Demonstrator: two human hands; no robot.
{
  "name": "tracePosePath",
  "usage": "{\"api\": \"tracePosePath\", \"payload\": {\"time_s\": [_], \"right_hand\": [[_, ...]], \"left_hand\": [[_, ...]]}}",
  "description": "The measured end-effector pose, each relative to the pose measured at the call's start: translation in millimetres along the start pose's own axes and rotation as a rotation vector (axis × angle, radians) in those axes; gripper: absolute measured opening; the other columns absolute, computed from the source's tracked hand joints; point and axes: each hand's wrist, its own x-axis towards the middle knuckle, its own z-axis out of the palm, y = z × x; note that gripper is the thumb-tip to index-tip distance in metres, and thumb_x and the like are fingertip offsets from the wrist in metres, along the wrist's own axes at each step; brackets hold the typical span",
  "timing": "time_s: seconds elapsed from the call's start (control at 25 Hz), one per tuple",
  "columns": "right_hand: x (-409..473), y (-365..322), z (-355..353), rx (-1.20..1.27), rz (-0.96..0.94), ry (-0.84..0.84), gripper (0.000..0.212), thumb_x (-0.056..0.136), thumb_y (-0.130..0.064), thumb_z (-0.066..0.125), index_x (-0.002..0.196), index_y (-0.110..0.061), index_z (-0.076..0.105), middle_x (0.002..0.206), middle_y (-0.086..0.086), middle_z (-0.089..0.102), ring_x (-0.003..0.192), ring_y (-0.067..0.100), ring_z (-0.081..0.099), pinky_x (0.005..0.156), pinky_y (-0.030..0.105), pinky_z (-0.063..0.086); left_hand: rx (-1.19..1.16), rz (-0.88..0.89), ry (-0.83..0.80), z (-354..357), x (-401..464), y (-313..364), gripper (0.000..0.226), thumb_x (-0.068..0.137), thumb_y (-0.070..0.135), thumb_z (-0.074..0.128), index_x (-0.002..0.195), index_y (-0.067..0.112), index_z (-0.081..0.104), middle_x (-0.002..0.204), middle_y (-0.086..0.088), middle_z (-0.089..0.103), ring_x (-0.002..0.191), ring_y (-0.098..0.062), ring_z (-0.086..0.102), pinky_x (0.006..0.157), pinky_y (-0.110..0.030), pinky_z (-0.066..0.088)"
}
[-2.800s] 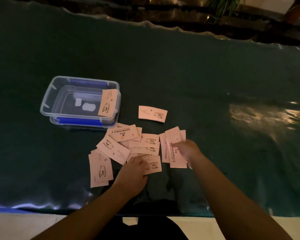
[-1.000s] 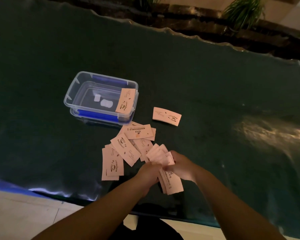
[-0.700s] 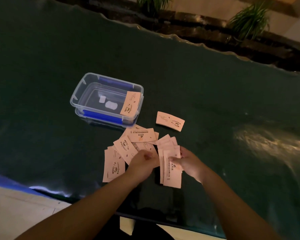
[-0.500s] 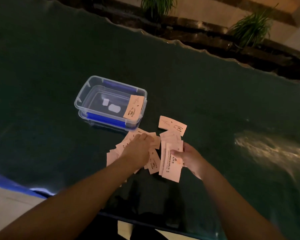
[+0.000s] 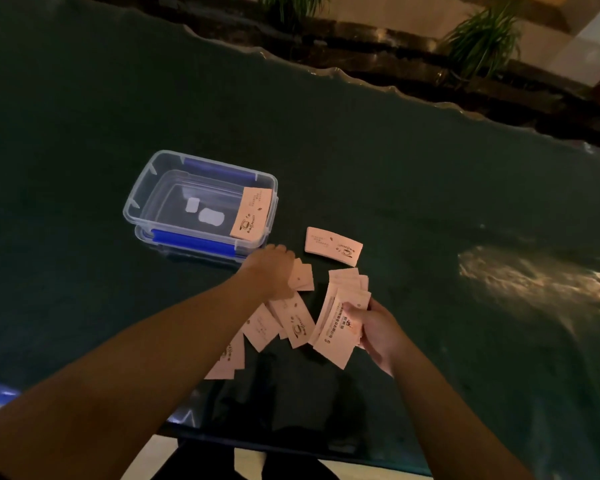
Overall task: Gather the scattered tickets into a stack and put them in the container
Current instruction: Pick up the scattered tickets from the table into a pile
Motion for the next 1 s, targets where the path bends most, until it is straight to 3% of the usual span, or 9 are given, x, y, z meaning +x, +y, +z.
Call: {"api": "tracePosePath", "payload": {"time_s": [0.12,0.24,0.4,0.56,0.64,0.88,1.0], "right_hand": [[1.4,3.0,0.0,0.123,0.023,-0.030,0.021,0.106,-0.012,0.062,0.119,-0.027,0.069,0.112,0.002,0.081,0.102,0.021,0.073,0.079,0.041,0.055],[3.3,4.7,5.7,0.231,0.007,-0.082,0.026,0.108,-0.012,0.059,0.132,-0.017,0.068,0.126,0.010,0.080,0.120,0.029,0.072,0.094,0.047,0.056],[6.0,4.7,16.5,0.243,-0.002,-0.089,0.034,0.109,-0.013,0.056,0.142,-0.018,0.062,0.135,0.012,0.075,0.125,0.030,0.069,0.106,0.051,0.052],[7.5,4.4,27.8,0.207,0.004,-0.070,0.035,0.111,-0.014,0.054,0.145,-0.021,0.059,0.132,0.011,0.076,0.122,0.031,0.071,0.100,0.054,0.055],[7.6,3.1,32.6,0.170,0.002,-0.047,0.035,0.111,-0.017,0.055,0.144,-0.023,0.060,0.128,0.012,0.077,0.117,0.031,0.074,0.091,0.050,0.059],[13.5,0.4,38.4,0.269,-0.043,0.005,0.037,0.108,-0.018,0.061,0.145,-0.025,0.061,0.129,0.010,0.077,0.118,0.031,0.075,0.100,0.057,0.060],[16.1,-3.4,30.9,0.290,-0.071,0.031,0.039,0.107,-0.019,0.064,0.145,-0.026,0.060,0.128,0.009,0.078,0.117,0.031,0.075,0.104,0.060,0.059]], "left_hand": [[-0.013,0.010,0.061,-0.4,-3.9,8.9,0.079,0.079,0.060,0.071,0.142,0.021,0.046,0.133,-0.005,0.056,0.118,-0.024,0.055,0.097,-0.045,0.049],[-0.150,-0.007,0.104,3.6,-10.1,23.6,0.078,0.081,0.063,0.068,0.143,0.020,0.047,0.135,-0.004,0.056,0.119,-0.023,0.056,0.100,-0.043,0.050],[-0.422,-0.071,0.098,13.2,-18.6,38.2,0.053,0.093,0.042,0.068,0.138,0.018,0.053,0.132,-0.007,0.061,0.116,-0.023,0.061,0.098,-0.039,0.051],[-0.833,-0.162,0.052,26.4,-24.2,46.0,0.014,0.101,0.028,0.060,0.113,0.028,0.069,0.100,0.008,0.071,0.087,-0.010,0.068,0.069,-0.022,0.050],[-0.914,-0.202,0.032,30.8,-27.0,49.9,0.011,0.098,0.022,0.063,0.096,0.031,0.068,0.088,0.010,0.068,0.076,-0.008,0.066,0.057,-0.020,0.044],[-1.342,-0.271,0.043,27.4,-30.4,64.9,0.022,0.102,0.031,0.058,0.111,0.049,0.067,0.096,0.013,0.076,0.077,-0.009,0.077,0.063,-0.028,0.058],[-1.306,-0.255,0.091,29.6,-28.5,65.8,0.027,0.105,0.030,0.054,0.126,0.041,0.066,0.105,0.015,0.074,0.074,-0.006,0.072,0.063,-0.020,0.052]]}}
